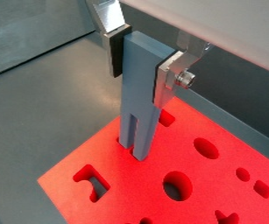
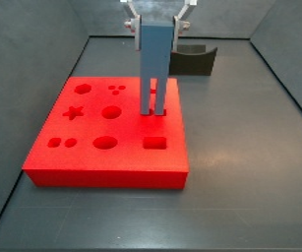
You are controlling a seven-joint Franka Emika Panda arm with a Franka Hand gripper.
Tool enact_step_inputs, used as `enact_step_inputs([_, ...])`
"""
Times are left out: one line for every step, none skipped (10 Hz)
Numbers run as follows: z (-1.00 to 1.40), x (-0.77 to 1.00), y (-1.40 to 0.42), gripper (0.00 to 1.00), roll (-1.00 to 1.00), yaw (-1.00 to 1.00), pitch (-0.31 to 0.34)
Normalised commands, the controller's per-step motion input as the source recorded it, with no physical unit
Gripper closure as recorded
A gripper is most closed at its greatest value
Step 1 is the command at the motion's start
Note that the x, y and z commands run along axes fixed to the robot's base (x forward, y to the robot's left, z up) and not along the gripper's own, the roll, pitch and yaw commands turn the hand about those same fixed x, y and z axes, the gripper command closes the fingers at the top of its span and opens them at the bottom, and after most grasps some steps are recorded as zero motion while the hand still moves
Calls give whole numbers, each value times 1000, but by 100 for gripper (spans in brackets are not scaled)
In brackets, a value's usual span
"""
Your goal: Insert the double-square object.
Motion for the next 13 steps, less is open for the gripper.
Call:
enact_step_inputs([-243,149,0,100,0,0,0])
enact_step_inputs([-254,177,0,100,0,17,0])
enact_step_inputs([-237,177,0,100,0,17,0])
enact_step_inputs([-157,209,0,100,0,0,10])
enact_step_inputs([-51,163,0,100,0,0,11])
enact_step_inputs([-77,103,0,100,0,0,0])
enact_step_inputs([-366,11,0,100,20,0,0])
enact_step_inputs([-623,0,43,100,0,0,0])
enact_step_inputs([-786,-57,94,100,-30,0,0])
enact_step_inputs([-886,-3,111,100,-114,0,0])
enact_step_inputs([-880,0,97,100,-99,0,0])
enact_step_inputs([-749,0,69,100,-67,0,0])
enact_step_inputs([-334,0,0,100,-21,0,0])
